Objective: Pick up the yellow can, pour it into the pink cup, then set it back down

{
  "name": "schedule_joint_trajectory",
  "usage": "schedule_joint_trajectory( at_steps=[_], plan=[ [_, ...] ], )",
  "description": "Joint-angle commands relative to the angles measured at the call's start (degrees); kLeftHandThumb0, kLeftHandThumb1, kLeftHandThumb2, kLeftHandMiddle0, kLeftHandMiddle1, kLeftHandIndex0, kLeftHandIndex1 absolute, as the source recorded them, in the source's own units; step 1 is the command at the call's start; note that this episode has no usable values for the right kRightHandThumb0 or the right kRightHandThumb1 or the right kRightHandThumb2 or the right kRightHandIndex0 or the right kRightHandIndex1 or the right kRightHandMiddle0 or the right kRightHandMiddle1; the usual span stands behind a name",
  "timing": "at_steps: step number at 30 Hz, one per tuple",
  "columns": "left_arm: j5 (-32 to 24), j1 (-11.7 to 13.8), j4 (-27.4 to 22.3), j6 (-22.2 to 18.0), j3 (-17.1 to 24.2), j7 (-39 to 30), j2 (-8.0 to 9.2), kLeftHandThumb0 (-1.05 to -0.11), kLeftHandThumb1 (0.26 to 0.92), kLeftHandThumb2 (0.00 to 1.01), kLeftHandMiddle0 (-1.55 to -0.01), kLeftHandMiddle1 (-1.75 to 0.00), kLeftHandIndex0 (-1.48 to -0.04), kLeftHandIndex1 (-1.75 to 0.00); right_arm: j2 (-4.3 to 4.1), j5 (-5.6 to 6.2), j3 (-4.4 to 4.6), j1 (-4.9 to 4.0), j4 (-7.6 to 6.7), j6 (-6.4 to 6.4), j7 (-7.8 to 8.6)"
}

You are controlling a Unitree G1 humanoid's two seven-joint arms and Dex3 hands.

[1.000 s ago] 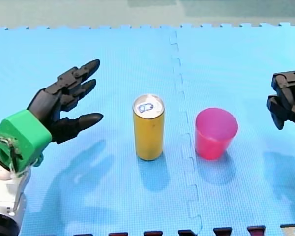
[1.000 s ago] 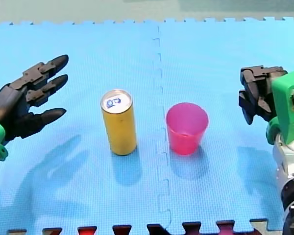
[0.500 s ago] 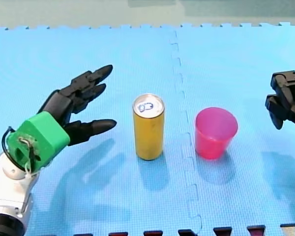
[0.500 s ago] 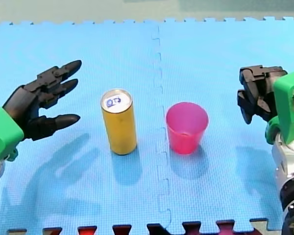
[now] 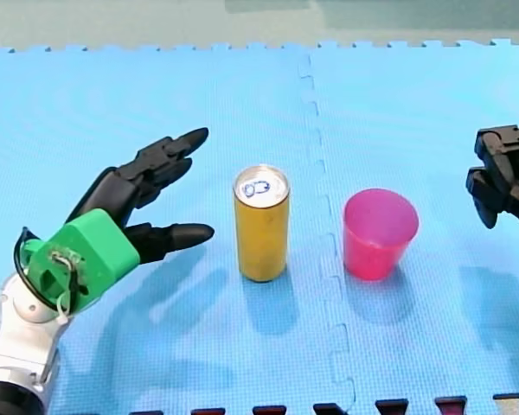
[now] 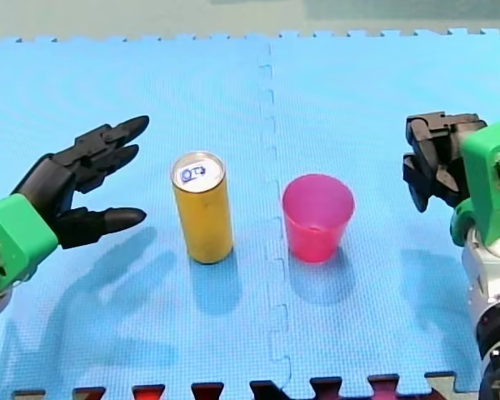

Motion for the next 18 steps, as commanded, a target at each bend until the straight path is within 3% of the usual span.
schedule_joint_trajectory(
  at_steps=[1,18],
  plan=[
    [-0.24,0.32,-0.61,0.48,-0.16,-0.09,-0.01,-1.034,0.802,0.00,-0.41,0.00,-0.36,0.00,-0.23,0.10,-0.03,0.17,-0.22,-0.34,-0.18],
    [-0.26,1.74,-5.18,5.56,-1.51,-0.36,-1.89,-1.048,0.816,0.00,-0.39,0.00,-0.37,0.00,-0.31,0.03,0.01,0.10,-0.13,-0.27,-0.45]
  ],
)
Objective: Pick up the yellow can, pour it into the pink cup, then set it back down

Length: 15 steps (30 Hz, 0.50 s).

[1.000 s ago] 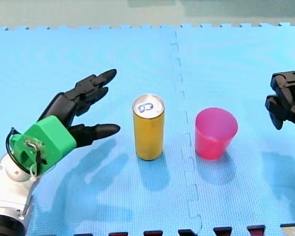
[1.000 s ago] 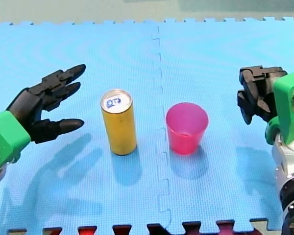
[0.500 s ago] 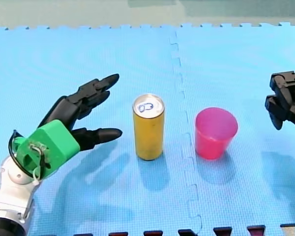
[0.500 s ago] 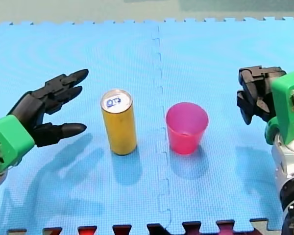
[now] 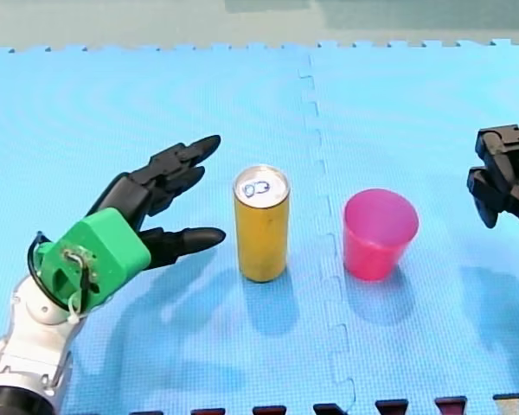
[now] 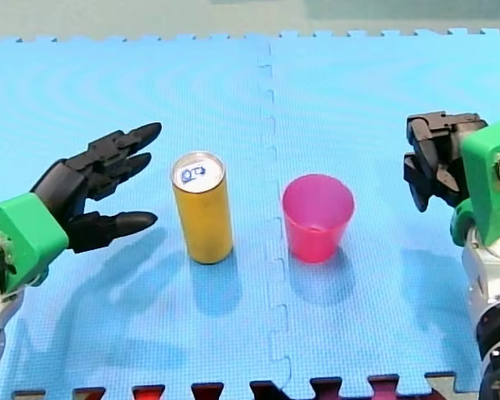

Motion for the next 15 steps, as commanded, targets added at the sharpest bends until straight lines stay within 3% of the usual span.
schedule_joint_trajectory(
  at_steps=[1,7,15],
  plan=[
    [0.77,0.55,-1.76,1.07,-0.67,0.44,0.09,-1.048,0.816,0.00,-0.39,0.00,-0.37,0.00,-0.26,0.24,-0.13,0.06,-0.04,-0.13,0.12],
    [2.46,0.90,-4.55,3.62,-1.67,1.10,0.42,-1.048,0.824,0.01,-0.35,0.00,-0.35,0.00,-0.20,0.43,-0.28,0.07,0.01,-0.15,0.34],
    [4.01,0.43,-3.63,3.34,-2.84,2.72,-0.31,-1.048,0.835,0.01,-0.34,0.00,-0.33,0.00,-0.14,0.45,-0.24,0.11,-0.18,-0.18,0.38]
  ],
)
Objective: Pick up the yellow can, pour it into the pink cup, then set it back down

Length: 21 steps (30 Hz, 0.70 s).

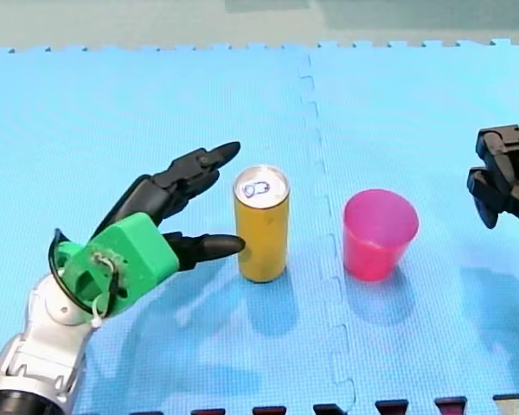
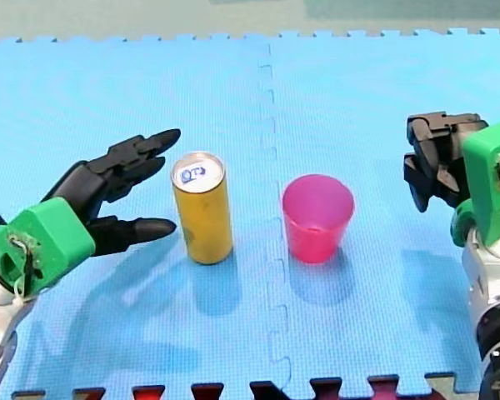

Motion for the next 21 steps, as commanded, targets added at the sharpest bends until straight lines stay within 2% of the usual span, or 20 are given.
schedule_joint_trajectory(
  at_steps=[1,21],
  plan=[
    [0.39,-0.34,0.62,-0.31,-0.35,0.66,-0.08,-1.048,0.836,0.01,-0.34,0.00,-0.33,0.00,-0.15,0.24,-0.11,0.13,-0.22,-0.18,0.05],
    [2.10,-1.50,2.19,-0.21,-1.52,2.92,-0.41,-1.048,0.886,0.02,-0.35,0.00,-0.32,0.00,-0.17,0.52,-0.46,0.12,0.03,-0.26,0.27]
  ],
)
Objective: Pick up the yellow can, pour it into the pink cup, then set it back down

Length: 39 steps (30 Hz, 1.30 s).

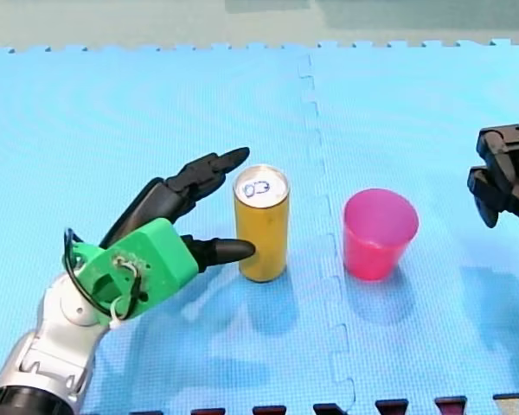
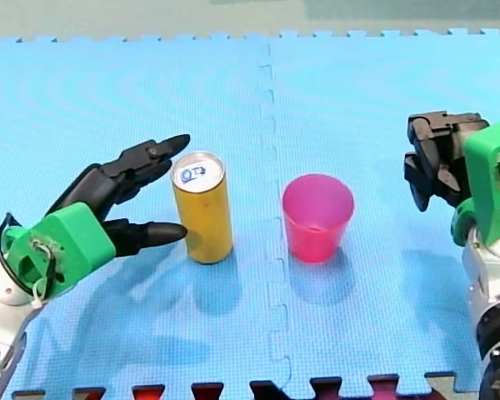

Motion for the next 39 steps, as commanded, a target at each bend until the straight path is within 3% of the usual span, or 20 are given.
schedule_joint_trajectory(
  at_steps=[1,5,9,26,39],
  plan=[
    [-0.64,-0.66,0.99,-0.14,0.42,0.58,-0.33,-1.048,0.886,0.02,-0.35,0.00,-0.32,0.00,-0.17,0.31,-0.18,0.14,-0.01,-0.25,0.14],
    [-1.81,-3.13,6.42,-2.45,1.59,1.76,-1.14,-1.048,0.882,0.01,-0.36,-0.01,-0.34,-0.01,-0.20,0.28,-0.16,0.23,-0.10,-0.29,0.18],
    [-2.09,-4.08,8.60,-4.17,1.97,2.32,-1.28,-1.048,0.855,0.00,-0.41,-0.03,-0.38,-0.02,-0.24,0.29,-0.17,0.26,-0.16,-0.28,0.14],
    [-1.50,-6.24,11.30,-5.13,1.68,1.96,-1.07,-1.048,0.823,0.00,-0.43,-0.02,-0.40,-0.01,-0.12,0.35,-0.18,0.35,-0.29,-0.30,0.08],
    [-0.10,-6.34,12.87,-6.58,0.37,2.07,-0.93,-1.048,0.844,0.01,-0.39,0.00,-0.37,0.00,-0.15,-0.09,0.30,0.66,-0.75,-0.43,-0.75]
  ],
)
